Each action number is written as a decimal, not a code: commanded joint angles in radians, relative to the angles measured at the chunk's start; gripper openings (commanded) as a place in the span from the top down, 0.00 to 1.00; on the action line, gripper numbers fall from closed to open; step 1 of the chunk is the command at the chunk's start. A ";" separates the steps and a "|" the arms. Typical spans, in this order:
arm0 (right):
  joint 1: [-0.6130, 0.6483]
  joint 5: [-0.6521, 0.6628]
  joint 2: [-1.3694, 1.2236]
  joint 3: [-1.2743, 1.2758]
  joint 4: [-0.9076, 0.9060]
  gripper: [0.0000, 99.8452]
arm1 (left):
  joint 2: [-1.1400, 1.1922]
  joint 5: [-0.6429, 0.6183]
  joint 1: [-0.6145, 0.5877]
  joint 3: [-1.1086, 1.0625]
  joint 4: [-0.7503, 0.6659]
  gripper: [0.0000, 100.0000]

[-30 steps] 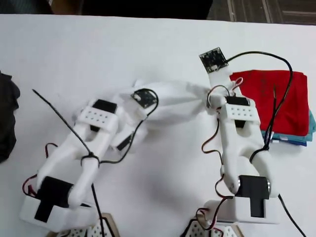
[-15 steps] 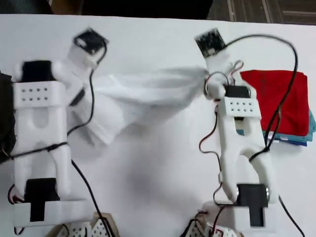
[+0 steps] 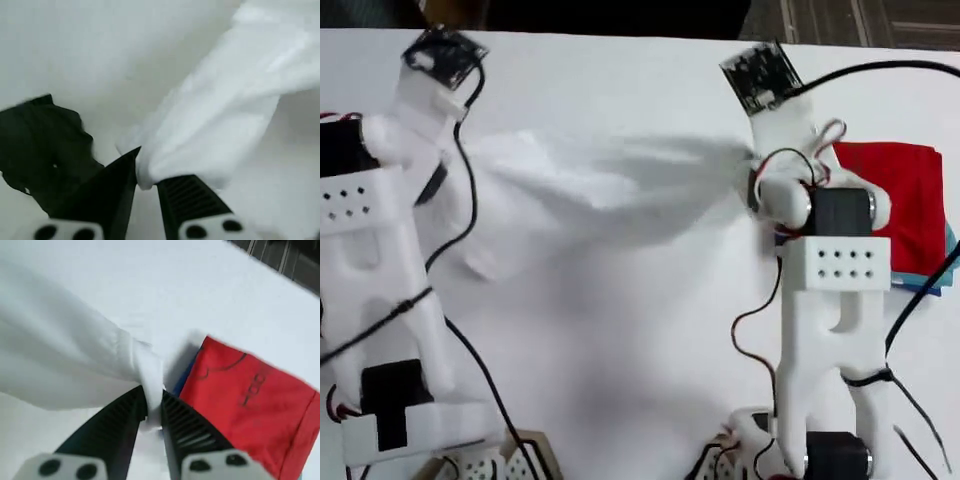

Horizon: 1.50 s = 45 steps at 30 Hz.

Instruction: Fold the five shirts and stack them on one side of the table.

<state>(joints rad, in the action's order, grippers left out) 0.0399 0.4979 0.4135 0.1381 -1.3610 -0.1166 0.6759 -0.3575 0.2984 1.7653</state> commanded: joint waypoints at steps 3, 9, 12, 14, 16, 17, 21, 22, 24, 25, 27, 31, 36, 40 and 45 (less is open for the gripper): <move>-0.054 0.006 0.045 0.069 -0.185 0.98 | -0.006 0.012 -0.028 -0.300 0.006 0.97; -0.054 0.098 0.045 0.230 -0.294 0.98 | -0.006 0.006 -0.015 -0.547 -0.069 0.97; -0.053 0.164 0.053 0.256 -0.331 0.98 | -0.006 0.005 -0.015 -0.634 -0.143 0.97; -0.053 0.198 0.053 0.256 -0.340 0.96 | -0.006 0.005 -0.014 -0.688 -0.203 0.97; -0.053 0.244 0.053 0.250 -0.343 0.90 | -0.006 0.005 -0.014 -0.733 -0.258 0.97; -0.053 0.262 0.054 0.245 -0.344 0.85 | -0.006 0.008 -0.014 -0.750 -0.278 0.97; -0.059 0.285 0.128 0.157 -0.351 0.66 | -0.006 0.012 -0.014 -0.768 -0.299 0.97; -0.053 0.273 0.168 0.117 -0.351 0.64 | -0.006 0.012 -0.014 -0.768 -0.299 0.97; -0.015 0.229 0.234 0.021 -0.335 0.64 | -0.006 0.012 -0.014 -0.768 -0.299 0.97; 0.028 0.201 0.242 -0.009 -0.308 0.64 | -0.006 0.012 -0.014 -0.768 -0.299 0.97; 0.122 0.110 0.203 -0.017 -0.240 0.64 | -0.006 0.011 -0.014 -0.771 -0.299 0.97; 0.283 -0.071 -0.044 0.008 -0.031 0.64 | -0.006 0.009 -0.014 -0.773 -0.299 0.97; 0.380 -0.118 -0.380 -0.048 0.142 0.64 | -0.006 0.006 -0.017 -0.774 -0.299 0.97; 0.415 -0.121 -0.585 -0.166 0.147 0.64 | -0.006 0.005 -0.018 -0.776 -0.293 0.97; 0.443 -0.123 -0.803 -0.285 0.142 0.64 | -0.008 0.005 -0.018 -0.776 -0.293 0.97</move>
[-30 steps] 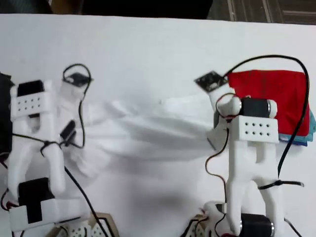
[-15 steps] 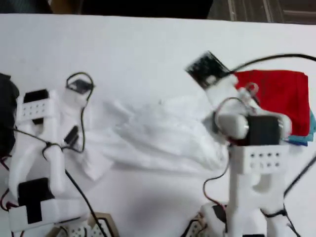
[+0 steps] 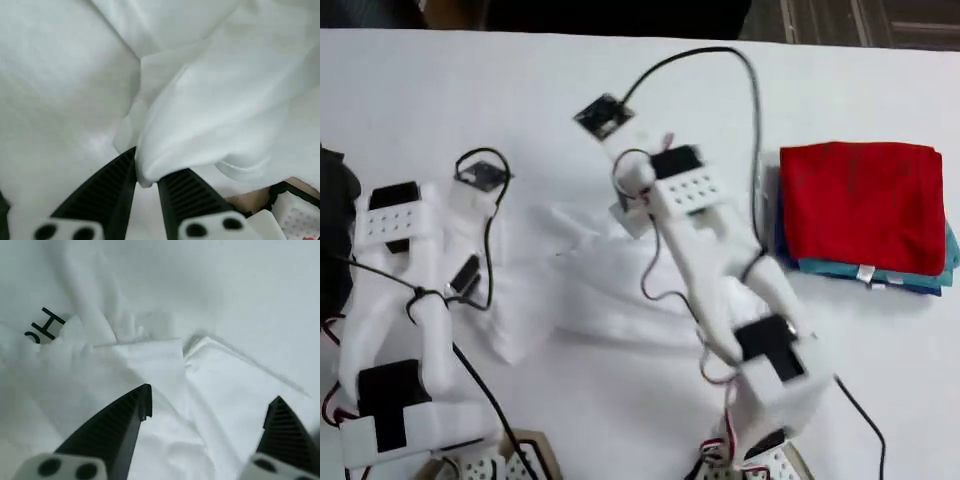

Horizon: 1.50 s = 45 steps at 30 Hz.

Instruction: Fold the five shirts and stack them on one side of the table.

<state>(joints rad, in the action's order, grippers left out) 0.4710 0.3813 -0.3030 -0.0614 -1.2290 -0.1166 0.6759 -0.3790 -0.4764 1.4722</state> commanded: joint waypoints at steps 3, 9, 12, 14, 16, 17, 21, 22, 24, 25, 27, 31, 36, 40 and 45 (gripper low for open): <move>0.008 -0.006 -0.166 -0.135 0.001 0.64 | -0.008 0.005 0.003 -0.001 0.000 0.97; 0.012 0.002 -0.203 -0.213 -0.061 0.66 | -0.008 0.005 0.005 -0.001 -0.005 0.97; 0.012 0.002 -0.203 -0.218 -0.059 0.76 | -0.008 0.005 0.008 0.005 -0.005 0.97; 0.013 0.002 -0.203 -0.216 -0.059 0.87 | -0.008 0.005 0.008 0.007 -0.005 0.97; 0.013 -0.006 -0.203 -0.216 -0.059 0.98 | -0.008 0.005 0.008 0.007 -0.005 0.97; 0.013 -0.006 -0.203 -0.216 -0.061 0.98 | -0.008 0.005 0.008 0.007 -0.005 0.97; 0.013 -0.008 -0.203 -0.212 -0.065 0.89 | -0.008 0.005 0.008 0.007 -0.005 0.97; 0.013 -0.008 -0.203 -0.212 -0.068 0.88 | -0.008 0.005 0.008 0.007 -0.005 0.97; 0.013 -0.008 -0.203 -0.212 -0.068 0.86 | -0.008 0.005 0.008 0.007 -0.005 0.97; 0.013 -0.008 -0.203 -0.212 -0.068 0.86 | -0.008 0.005 0.008 0.007 -0.005 0.97; 0.013 -0.008 -0.205 -0.212 -0.065 0.86 | -0.008 0.005 0.008 0.007 -0.005 0.97; 0.022 0.000 -0.205 -0.218 -0.059 0.86 | -0.008 0.005 0.009 0.007 -0.005 0.97; 0.071 0.000 -0.240 -0.218 -0.053 0.86 | -0.008 0.005 0.009 0.007 -0.005 0.97; 0.088 0.002 -0.309 -0.219 -0.042 0.86 | -0.008 0.005 0.009 0.007 -0.005 0.97; 0.067 0.002 -0.352 -0.253 -0.047 0.87 | -0.008 0.005 0.009 0.007 -0.005 0.97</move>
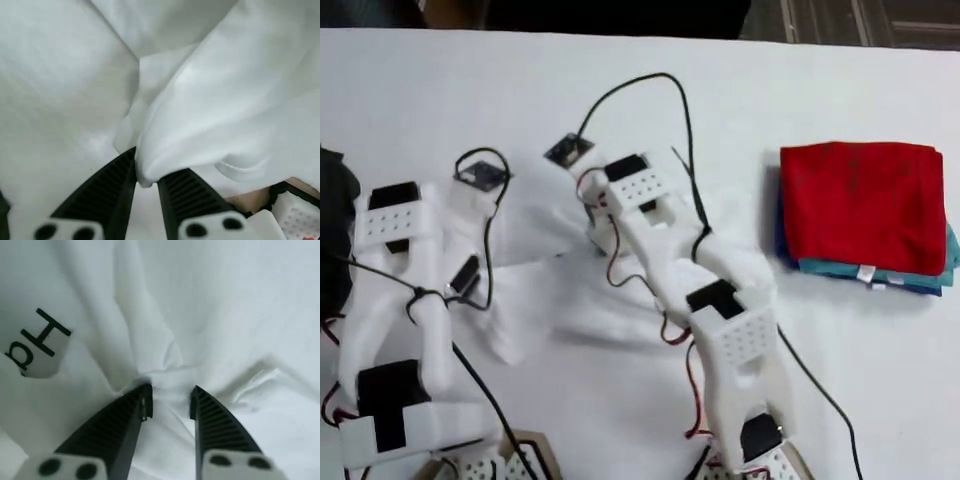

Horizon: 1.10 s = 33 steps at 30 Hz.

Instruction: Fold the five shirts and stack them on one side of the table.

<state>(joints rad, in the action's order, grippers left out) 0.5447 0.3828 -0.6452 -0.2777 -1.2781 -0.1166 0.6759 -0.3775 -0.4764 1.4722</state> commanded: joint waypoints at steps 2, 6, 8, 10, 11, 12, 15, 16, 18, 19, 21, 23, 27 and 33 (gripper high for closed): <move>-0.022 0.000 -0.002 -0.051 0.005 0.92 | -0.008 0.005 0.008 0.007 -0.005 0.97; -0.073 0.000 0.062 -0.110 -0.019 0.98 | -0.008 0.005 0.008 0.007 -0.005 0.97; -0.096 0.000 0.117 -0.147 -0.053 0.98 | -0.009 0.005 0.008 0.010 -0.008 0.97; -0.113 0.000 0.182 -0.190 -0.094 0.98 | -0.009 0.003 0.008 0.039 -0.014 0.97; -0.119 0.000 0.214 -0.210 -0.113 0.98 | -0.009 0.003 0.008 0.065 -0.012 0.97; -0.120 0.000 0.243 -0.227 -0.128 0.98 | -0.009 0.003 0.008 0.097 -0.011 0.97; -0.125 0.002 0.323 -0.282 -0.151 0.98 | -0.011 0.003 0.008 0.223 0.005 0.97; -0.127 0.009 0.343 -0.302 -0.148 0.98 | -0.006 0.003 0.008 0.278 0.020 0.97; -0.131 0.066 0.361 -0.367 -0.139 0.98 | -0.006 0.003 0.006 0.398 0.040 0.97; -0.136 0.087 0.360 -0.404 -0.122 0.98 | -0.006 0.003 0.002 0.463 0.044 0.97; -0.151 0.092 0.338 -0.486 -0.094 0.98 | -0.005 0.003 -0.018 0.596 0.043 0.97; -0.166 0.092 0.298 -0.562 -0.077 0.98 | -0.005 0.002 -0.041 0.717 0.035 0.97; -0.177 0.091 0.185 -0.635 -0.130 0.98 | -0.005 0.002 -0.052 0.794 0.026 0.97; -0.128 0.089 0.007 -0.635 -0.335 0.97 | -0.006 0.012 -0.040 0.519 0.075 0.97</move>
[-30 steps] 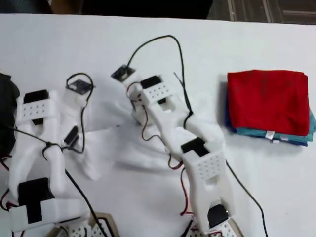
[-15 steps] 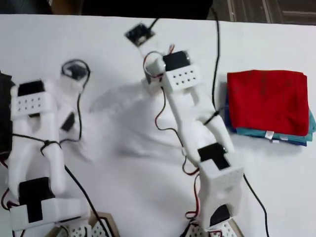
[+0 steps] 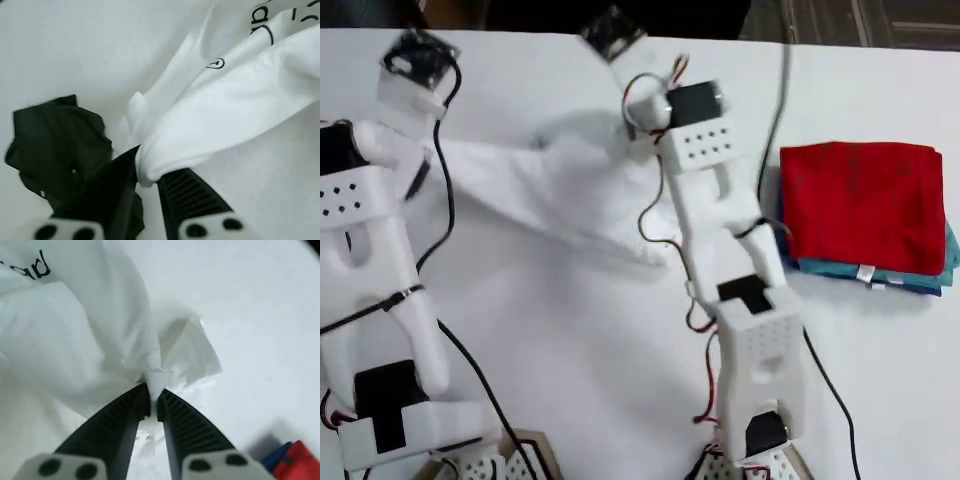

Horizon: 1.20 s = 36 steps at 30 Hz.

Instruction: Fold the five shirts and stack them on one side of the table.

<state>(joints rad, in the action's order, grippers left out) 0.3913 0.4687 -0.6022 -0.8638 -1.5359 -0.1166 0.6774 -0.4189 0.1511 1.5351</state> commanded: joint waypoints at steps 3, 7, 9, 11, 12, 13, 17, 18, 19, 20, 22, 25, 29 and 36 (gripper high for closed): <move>0.058 -0.015 -0.074 -0.051 -0.150 0.94 | -0.006 0.012 0.002 -0.275 -0.009 0.97; 0.105 -0.049 -0.013 -0.029 -0.174 0.87 | -0.012 0.014 -0.003 -0.458 -0.049 0.97; 0.134 -0.052 0.056 0.028 -0.176 0.85 | -0.009 0.048 -0.003 -0.519 -0.049 0.97; 0.163 -0.054 0.147 0.127 -0.176 0.84 | -0.014 0.086 -0.005 -0.565 -0.049 0.97; 0.174 -0.058 0.197 0.186 -0.174 0.84 | -0.014 0.101 -0.008 -0.579 -0.044 0.97; 0.177 -0.077 0.242 0.249 -0.171 0.84 | -0.014 0.114 -0.021 -0.588 -0.040 0.97; 0.154 -0.146 0.335 0.482 -0.147 0.84 | -0.015 0.172 -0.080 -0.587 -0.028 0.97; 0.145 -0.149 0.338 0.535 -0.134 0.84 | -0.015 0.196 -0.091 -0.587 -0.015 0.97; 0.137 -0.149 0.338 0.588 -0.111 0.84 | -0.015 0.229 -0.100 -0.587 0.003 0.97; 0.128 -0.146 0.341 0.634 -0.087 0.84 | -0.015 0.259 -0.112 -0.587 0.029 0.97; 0.117 -0.146 0.349 0.709 -0.039 0.84 | -0.015 0.310 -0.146 -0.587 0.063 0.97; 0.120 -0.144 0.367 0.772 0.012 0.84 | -0.011 0.345 -0.189 -0.587 0.052 0.97; 0.122 -0.144 0.381 0.787 0.079 0.84 | -0.008 0.344 -0.195 -0.588 0.015 0.97; 0.111 -0.143 0.386 0.781 0.275 0.84 | -0.008 0.344 -0.190 -0.588 0.015 0.97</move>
<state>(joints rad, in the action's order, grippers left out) 0.5186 0.3307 -0.2908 -0.0783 -1.3334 -0.1151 1.0150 -0.6015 -0.4396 1.5581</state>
